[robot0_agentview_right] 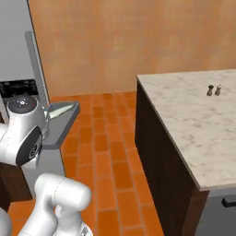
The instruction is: Take the meat container that has the fish and place it on the second highest rack of the freezer. Then take the vegetable container that has the tomato and broccoli and place it on the highest rack of the freezer.
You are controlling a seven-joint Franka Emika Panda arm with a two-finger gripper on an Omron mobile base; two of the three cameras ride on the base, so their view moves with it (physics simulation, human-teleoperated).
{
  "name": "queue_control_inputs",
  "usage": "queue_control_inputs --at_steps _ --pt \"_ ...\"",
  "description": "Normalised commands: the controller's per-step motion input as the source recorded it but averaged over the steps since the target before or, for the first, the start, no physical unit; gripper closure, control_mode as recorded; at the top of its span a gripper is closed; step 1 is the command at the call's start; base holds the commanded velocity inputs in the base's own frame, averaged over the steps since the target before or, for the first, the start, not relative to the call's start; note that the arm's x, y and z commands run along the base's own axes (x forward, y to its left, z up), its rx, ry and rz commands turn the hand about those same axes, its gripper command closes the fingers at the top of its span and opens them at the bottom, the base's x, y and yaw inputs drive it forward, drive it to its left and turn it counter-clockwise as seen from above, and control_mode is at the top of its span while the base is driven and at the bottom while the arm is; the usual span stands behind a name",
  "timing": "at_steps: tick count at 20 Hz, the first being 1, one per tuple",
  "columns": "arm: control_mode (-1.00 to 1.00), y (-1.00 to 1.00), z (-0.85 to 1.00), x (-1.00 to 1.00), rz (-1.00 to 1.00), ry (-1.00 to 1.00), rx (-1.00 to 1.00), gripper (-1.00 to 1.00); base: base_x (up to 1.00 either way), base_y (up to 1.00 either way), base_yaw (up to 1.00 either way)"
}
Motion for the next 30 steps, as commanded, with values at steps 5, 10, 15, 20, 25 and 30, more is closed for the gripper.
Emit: queue_control_inputs --at_steps 5,10,15,20,25,30 --pt "1.00 0.00 0.00 0.00 0.00 0.00 0.00 1.00 1.00 0.04 -0.06" --pt "1.00 0.00 0.00 0.00 0.00 0.00 0.00 1.00 1.00 -0.06 0.23" --pt "1.00 0.00 0.00 0.00 0.00 0.00 0.00 1.00 0.77 -0.46 0.23" --pt "1.00 0.00 0.00 0.00 0.00 0.00 0.00 1.00 0.59 -0.84 0.16" --pt "1.00 0.00 0.00 0.00 0.00 0.00 0.00 1.00 1.00 -0.27 0.25" --pt "1.00 0.00 0.00 0.00 0.00 0.00 0.00 1.00 0.98 -0.14 0.30"
